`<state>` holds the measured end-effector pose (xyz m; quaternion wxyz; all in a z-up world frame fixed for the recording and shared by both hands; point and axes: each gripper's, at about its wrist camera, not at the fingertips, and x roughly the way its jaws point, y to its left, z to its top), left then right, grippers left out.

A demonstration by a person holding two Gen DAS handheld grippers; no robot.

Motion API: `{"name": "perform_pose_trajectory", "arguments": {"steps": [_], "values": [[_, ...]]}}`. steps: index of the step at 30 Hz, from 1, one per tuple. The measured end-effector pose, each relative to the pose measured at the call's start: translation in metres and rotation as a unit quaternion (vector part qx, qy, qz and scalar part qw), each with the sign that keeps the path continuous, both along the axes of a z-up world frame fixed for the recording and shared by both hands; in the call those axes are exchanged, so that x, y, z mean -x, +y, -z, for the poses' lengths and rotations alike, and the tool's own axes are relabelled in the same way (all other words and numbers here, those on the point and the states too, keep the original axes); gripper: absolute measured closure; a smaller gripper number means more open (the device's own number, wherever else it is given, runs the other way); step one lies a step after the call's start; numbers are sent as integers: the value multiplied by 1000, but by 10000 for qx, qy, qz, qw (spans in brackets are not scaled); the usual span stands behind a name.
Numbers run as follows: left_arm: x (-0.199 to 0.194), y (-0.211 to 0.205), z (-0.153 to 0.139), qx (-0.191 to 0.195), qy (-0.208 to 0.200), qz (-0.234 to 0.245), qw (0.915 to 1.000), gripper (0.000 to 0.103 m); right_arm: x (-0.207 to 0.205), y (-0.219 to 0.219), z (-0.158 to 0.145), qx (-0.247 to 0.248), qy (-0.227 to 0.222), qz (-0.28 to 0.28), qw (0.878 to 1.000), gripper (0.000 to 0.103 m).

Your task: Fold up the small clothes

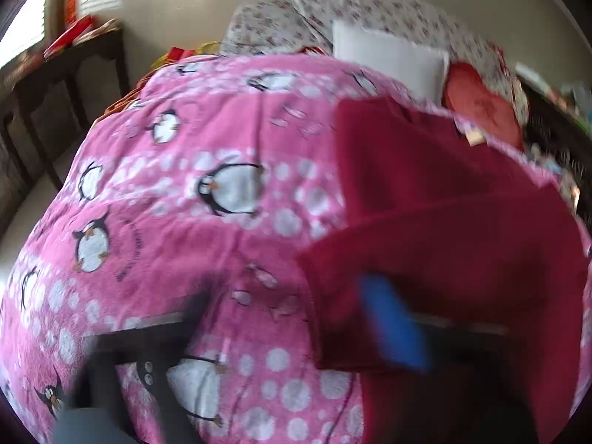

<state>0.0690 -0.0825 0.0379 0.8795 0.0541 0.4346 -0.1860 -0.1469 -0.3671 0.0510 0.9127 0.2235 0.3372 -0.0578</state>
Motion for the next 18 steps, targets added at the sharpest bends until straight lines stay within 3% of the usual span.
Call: {"name": "perform_pose_trajectory", "arguments": {"steps": [1,3,8,10,12,14,16,17,18], "values": [[-2,-3,1,-26,145,14,9999,97,2,-3,0,-69,-40,64,9999,33],[-1,-4,-11,289,232,54,9993,103,4,-7,-1,-126,-95,150,9998,31],[18,-25,-86,554,-676,440,9952,103,6,-13,-7,-35,-133,295,9995,30],[21,-39,-108,309,-948,608,9932,103,2,-12,-10,35,-96,309,9995,30],[22,-40,-112,122,-1001,775,9919,103,1,-7,-12,46,-130,249,9996,30],[17,-30,-102,-29,-836,647,9944,98,1,-1,-12,25,-201,40,9998,30],[8,-14,-86,13,-487,468,9977,75,-1,5,-8,118,-179,-70,9997,28],[4,-9,-79,59,-341,419,9985,43,-3,7,-4,125,-135,-84,9998,28],[0,-1,-68,144,-210,313,9992,24,-5,7,-1,89,-99,-78,9999,28]]}}
